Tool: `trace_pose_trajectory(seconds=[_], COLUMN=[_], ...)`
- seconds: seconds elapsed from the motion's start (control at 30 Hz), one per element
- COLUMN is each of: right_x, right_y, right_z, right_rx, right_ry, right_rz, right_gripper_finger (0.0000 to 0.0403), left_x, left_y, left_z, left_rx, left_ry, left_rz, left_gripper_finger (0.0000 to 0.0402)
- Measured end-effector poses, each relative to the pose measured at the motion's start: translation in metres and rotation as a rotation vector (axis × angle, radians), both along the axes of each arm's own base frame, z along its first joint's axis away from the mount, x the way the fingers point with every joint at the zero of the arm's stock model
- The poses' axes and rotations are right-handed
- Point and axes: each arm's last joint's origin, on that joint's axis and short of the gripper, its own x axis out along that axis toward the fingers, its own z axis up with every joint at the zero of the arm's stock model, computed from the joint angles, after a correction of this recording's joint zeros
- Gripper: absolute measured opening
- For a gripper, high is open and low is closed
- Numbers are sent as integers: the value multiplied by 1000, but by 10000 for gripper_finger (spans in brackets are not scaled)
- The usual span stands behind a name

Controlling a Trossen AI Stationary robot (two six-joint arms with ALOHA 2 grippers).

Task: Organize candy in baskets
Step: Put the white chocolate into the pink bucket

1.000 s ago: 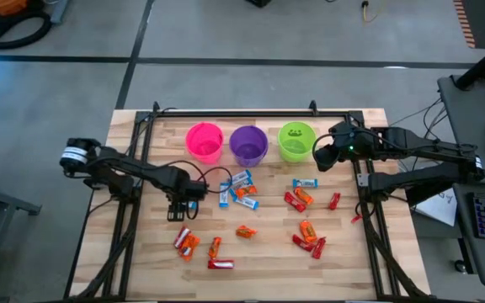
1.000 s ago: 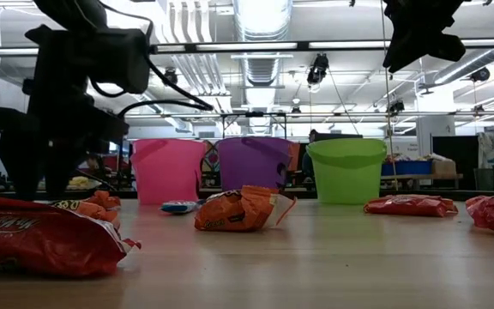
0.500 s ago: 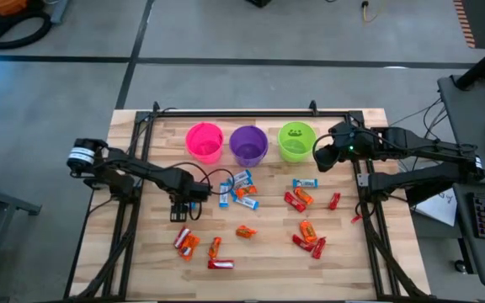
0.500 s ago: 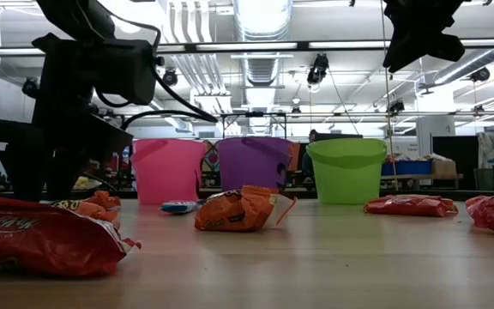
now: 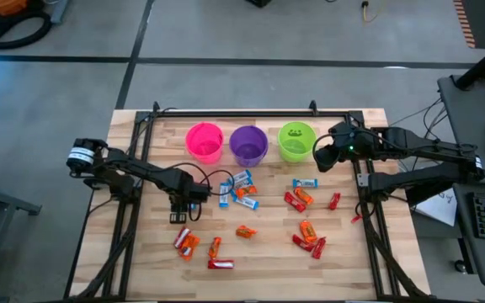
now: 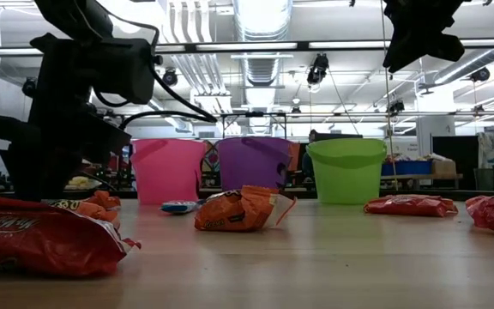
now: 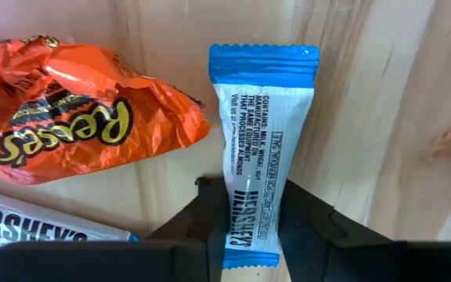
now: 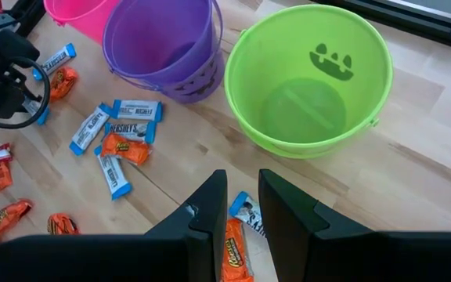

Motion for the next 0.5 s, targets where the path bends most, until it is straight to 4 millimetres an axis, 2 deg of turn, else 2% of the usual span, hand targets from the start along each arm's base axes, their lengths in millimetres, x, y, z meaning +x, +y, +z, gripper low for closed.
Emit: trace_pose_trajectory(seconds=[0.23,0.4,0.5], right_x=[0,0,0], right_y=[0,0,0], right_z=[0,0,0], right_rx=[-5,-4,-4], right_ry=[3,3,2], right_rz=[6,6,6], right_gripper_finger=[68,68,68], left_x=[3,4,3], left_y=[0,-2,-2], left_z=[7,32,57], left_rx=[-3,-61,-73], left_ry=[-23,-125,-215], left_rz=[-6,-26,-27], left_gripper_finger=[74,73,73])
